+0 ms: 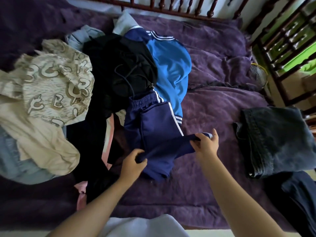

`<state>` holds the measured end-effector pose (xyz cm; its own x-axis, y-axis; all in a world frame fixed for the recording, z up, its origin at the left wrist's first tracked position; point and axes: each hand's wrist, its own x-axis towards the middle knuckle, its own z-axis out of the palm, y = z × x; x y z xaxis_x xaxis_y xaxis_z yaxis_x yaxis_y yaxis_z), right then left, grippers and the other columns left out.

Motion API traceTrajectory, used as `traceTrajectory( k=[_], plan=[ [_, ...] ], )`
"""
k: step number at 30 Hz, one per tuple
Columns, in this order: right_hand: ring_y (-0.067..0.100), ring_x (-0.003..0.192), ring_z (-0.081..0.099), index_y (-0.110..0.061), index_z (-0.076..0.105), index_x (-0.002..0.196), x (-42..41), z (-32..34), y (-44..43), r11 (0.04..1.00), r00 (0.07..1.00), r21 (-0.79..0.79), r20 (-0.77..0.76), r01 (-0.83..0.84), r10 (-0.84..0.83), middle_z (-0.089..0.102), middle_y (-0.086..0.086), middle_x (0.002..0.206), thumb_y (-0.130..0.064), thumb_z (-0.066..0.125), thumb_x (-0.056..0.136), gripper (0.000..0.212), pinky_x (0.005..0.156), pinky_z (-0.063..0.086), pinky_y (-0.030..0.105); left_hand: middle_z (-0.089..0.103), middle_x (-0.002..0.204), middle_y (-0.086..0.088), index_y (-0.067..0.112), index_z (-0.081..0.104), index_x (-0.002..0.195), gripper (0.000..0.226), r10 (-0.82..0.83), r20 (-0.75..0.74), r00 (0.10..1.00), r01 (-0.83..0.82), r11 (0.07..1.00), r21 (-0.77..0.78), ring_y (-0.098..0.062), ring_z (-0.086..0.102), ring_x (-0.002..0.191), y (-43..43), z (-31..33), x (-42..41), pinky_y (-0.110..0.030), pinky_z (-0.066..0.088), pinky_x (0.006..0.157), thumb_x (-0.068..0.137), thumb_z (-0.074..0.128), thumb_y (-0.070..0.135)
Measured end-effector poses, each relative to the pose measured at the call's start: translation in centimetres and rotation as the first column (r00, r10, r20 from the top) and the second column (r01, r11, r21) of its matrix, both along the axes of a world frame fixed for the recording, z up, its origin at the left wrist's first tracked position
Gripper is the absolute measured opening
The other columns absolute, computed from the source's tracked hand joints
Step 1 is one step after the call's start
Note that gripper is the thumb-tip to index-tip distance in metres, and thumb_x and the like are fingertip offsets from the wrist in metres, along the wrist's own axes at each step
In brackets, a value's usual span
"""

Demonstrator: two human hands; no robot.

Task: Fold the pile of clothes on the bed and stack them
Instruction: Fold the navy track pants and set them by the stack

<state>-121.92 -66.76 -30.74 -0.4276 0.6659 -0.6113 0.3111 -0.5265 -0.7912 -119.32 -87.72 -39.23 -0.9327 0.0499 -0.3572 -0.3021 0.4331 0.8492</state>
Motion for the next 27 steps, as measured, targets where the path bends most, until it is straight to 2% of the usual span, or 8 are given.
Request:
traceTrajectory(
  k=[3, 6, 8, 12, 16, 21, 24, 27],
  plan=[
    [0.014, 0.056, 0.044, -0.023, 0.042, 0.139, 0.8, 0.6, 1.6, 0.997, 0.999, 0.061, 0.035, -0.041, 0.039, 0.054, 0.008, 0.102, 0.009, 0.052, 0.084, 0.064, 0.045, 0.051, 0.018, 0.062, 0.088, -0.005, 0.009, 0.062, 0.096, 0.019, -0.077, 0.009, 0.997, 0.075, 0.990, 0.120, -0.018, 0.058, 0.085, -0.8, 1.4, -2.7, -0.016, 0.044, 0.069, 0.079, 0.070, 0.002],
    [0.013, 0.052, 0.043, -0.019, 0.045, 0.136, 1.3, 1.5, 3.2, 0.994, 0.997, 0.090, 0.062, -0.061, 0.055, 0.053, 0.003, 0.075, 0.008, 0.051, 0.085, 0.058, 0.047, 0.049, 0.022, 0.065, 0.089, 0.002, 0.020, 0.061, 0.091, 0.018, -0.102, 0.033, 0.994, 0.090, 0.961, 0.261, -0.014, 0.060, 0.085, -0.5, 2.8, -4.2, -0.014, 0.047, 0.073, 0.084, 0.065, 0.003],
    [0.013, 0.050, 0.041, -0.020, 0.043, 0.137, 1.6, 2.0, 4.0, 0.995, 0.998, 0.092, 0.054, -0.031, 0.026, 0.052, 0.003, 0.074, 0.007, 0.050, 0.086, 0.058, 0.045, 0.048, 0.020, 0.066, 0.093, -0.002, 0.015, 0.062, 0.093, 0.013, -0.064, 0.094, 0.994, 0.023, 0.923, 0.384, -0.014, 0.061, 0.087, 0.2, 3.8, -4.6, -0.017, 0.049, 0.078, 0.087, 0.061, 0.004],
    [0.016, 0.061, 0.052, -0.018, 0.039, 0.138, 2.5, 3.3, 4.5, 0.999, 0.999, 0.019, -0.032, 0.026, -0.025, 0.055, 0.011, 0.088, 0.003, 0.052, 0.088, 0.056, 0.044, 0.051, 0.019, 0.066, 0.093, -0.006, 0.015, 0.063, 0.089, 0.012, 0.083, 0.195, 0.977, -0.180, 0.816, 0.550, -0.024, 0.059, 0.093, 1.9, 6.0, -4.6, -0.037, 0.045, 0.090, 0.090, 0.055, 0.006],
    [0.018, 0.068, 0.056, -0.021, 0.037, 0.138, 2.9, 5.7, 4.0, 0.999, 0.989, -0.032, -0.147, -0.003, -0.001, 0.055, 0.008, 0.088, 0.002, 0.051, 0.090, 0.055, 0.047, 0.053, 0.018, 0.063, 0.099, -0.010, 0.014, 0.060, 0.094, 0.013, 0.211, 0.202, 0.956, -0.292, 0.713, 0.638, -0.025, 0.058, 0.095, 2.1, 9.0, -4.8, -0.035, 0.045, 0.089, 0.093, 0.050, 0.006],
    [0.013, 0.060, 0.053, -0.025, 0.036, 0.137, 4.6, 6.7, 5.0, 0.999, 0.989, 0.035, -0.145, -0.019, 0.024, 0.056, 0.002, 0.087, 0.003, 0.050, 0.088, 0.059, 0.055, 0.049, 0.024, 0.065, 0.093, -0.002, 0.022, 0.061, 0.092, 0.009, 0.097, 0.015, 0.995, -0.085, 0.782, 0.617, -0.018, 0.059, 0.093, 1.6, 11.0, -3.4, -0.033, 0.045, 0.090, 0.087, 0.061, 0.015],
    [0.008, 0.039, 0.052, -0.023, 0.034, 0.139, 5.1, 4.8, 5.7, 0.999, 0.999, 0.030, -0.023, -0.025, 0.026, 0.052, 0.006, 0.081, 0.003, 0.051, 0.087, 0.061, 0.045, 0.049, 0.019, 0.065, 0.096, -0.006, 0.030, 0.068, 0.085, 0.013, 0.036, 0.115, 0.993, -0.093, 0.833, 0.545, -0.023, 0.059, 0.096, 1.8, 8.6, -0.8, -0.042, 0.045, 0.093, 0.072, 0.067, 0.032],
    [0.009, 0.033, 0.052, -0.024, 0.038, 0.129, 4.6, 2.6, 5.7, 0.995, 0.992, 0.023, 0.086, -0.092, 0.090, 0.049, 0.010, 0.077, 0.004, 0.053, 0.086, 0.054, 0.040, 0.048, 0.023, 0.064, 0.102, -0.015, 0.025, 0.067, 0.086, 0.005, 0.092, 0.243, 0.966, -0.204, 0.845, 0.494, -0.038, 0.058, 0.106, 1.5, 5.2, 0.5, -0.056, 0.041, 0.101, 0.083, 0.066, 0.021]
  ],
)
